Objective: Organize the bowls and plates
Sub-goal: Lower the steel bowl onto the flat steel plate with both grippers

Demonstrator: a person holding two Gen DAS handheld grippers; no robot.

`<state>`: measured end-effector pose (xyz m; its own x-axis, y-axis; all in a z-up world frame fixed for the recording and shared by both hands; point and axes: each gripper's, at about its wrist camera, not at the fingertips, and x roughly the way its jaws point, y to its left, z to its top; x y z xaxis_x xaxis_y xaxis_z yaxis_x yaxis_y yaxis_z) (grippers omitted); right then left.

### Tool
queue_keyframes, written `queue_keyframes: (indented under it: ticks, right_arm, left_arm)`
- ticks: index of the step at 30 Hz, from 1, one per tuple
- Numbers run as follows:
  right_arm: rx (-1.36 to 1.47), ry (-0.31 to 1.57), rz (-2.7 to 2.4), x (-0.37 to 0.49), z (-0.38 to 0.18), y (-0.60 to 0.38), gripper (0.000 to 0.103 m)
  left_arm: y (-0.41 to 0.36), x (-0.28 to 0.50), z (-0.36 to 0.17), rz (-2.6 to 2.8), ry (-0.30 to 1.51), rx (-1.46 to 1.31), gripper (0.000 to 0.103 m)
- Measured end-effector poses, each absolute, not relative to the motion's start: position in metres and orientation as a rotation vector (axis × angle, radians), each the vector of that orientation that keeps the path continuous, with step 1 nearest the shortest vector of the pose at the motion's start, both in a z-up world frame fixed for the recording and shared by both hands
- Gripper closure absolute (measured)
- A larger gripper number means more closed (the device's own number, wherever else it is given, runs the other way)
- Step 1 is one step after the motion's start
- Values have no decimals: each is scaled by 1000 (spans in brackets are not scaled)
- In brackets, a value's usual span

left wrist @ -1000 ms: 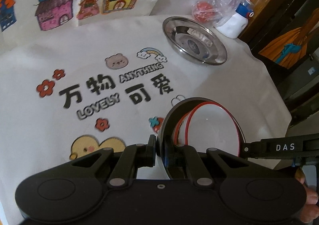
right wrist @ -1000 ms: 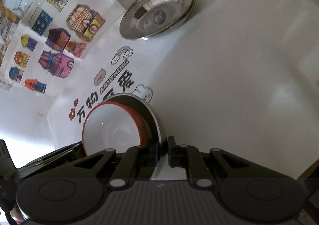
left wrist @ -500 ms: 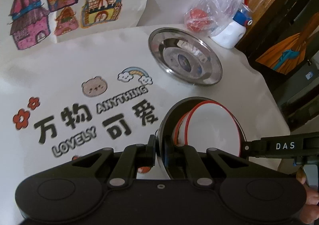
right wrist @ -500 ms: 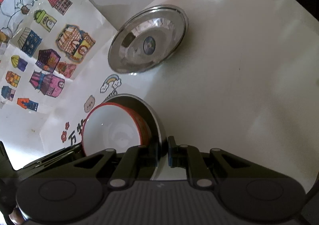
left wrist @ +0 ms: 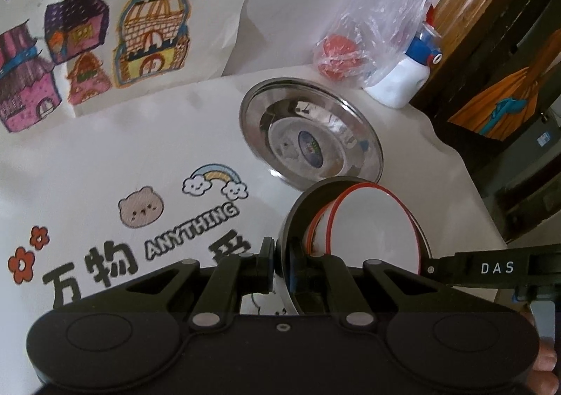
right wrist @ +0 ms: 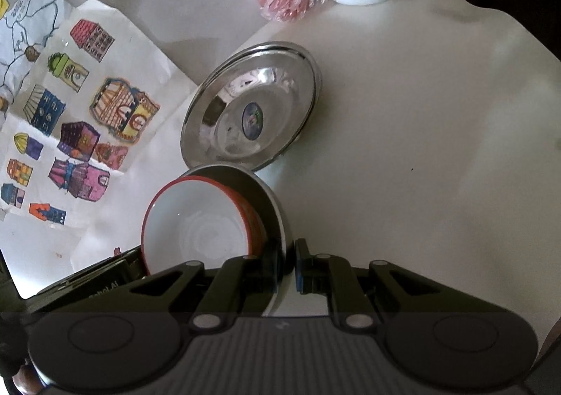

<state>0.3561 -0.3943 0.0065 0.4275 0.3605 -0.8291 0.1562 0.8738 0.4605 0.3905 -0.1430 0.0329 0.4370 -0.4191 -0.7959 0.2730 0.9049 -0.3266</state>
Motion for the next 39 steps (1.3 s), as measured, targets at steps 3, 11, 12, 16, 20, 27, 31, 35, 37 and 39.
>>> queue_keyframes:
  ticks: [3, 11, 12, 16, 20, 27, 31, 35, 37, 39]
  right_arm:
    - [531, 1134, 126, 357, 8, -397, 91]
    - [540, 1121, 113, 361, 16, -404, 91]
    - [540, 1118, 111, 363, 19, -404, 91]
    - [543, 1104, 104, 371, 29, -409, 91]
    - [542, 1093, 91, 386, 35, -412, 91]
    - [531, 1082, 84, 422, 35, -409, 91]
    - [522, 1076, 89, 442, 31, -405, 91]
    - [516, 1075, 91, 457, 24, -400, 91]
    - [520, 1081, 91, 463, 20, -400, 91]
    - [519, 1083, 87, 467, 16, -399, 91]
  left_arm:
    - [-147, 392, 35, -439, 1029, -150, 97]
    - [-158, 397, 43, -450, 1013, -133, 97]
    - [-160, 399, 45, -452, 1008, -130, 97]
    - [-167, 406, 52, -457, 988, -124, 97]
    - [-174, 418, 56, -453, 969, -117, 97]
    - [-175, 447, 50, -430, 966, -144, 97]
    - [-171, 466, 45, -407, 951, -157, 97]
    - [-168, 480, 39, -388, 946, -156, 97]
    - [-167, 487, 35, -383, 948, -157, 97]
    - [-168, 492, 31, -381, 950, -156, 97]
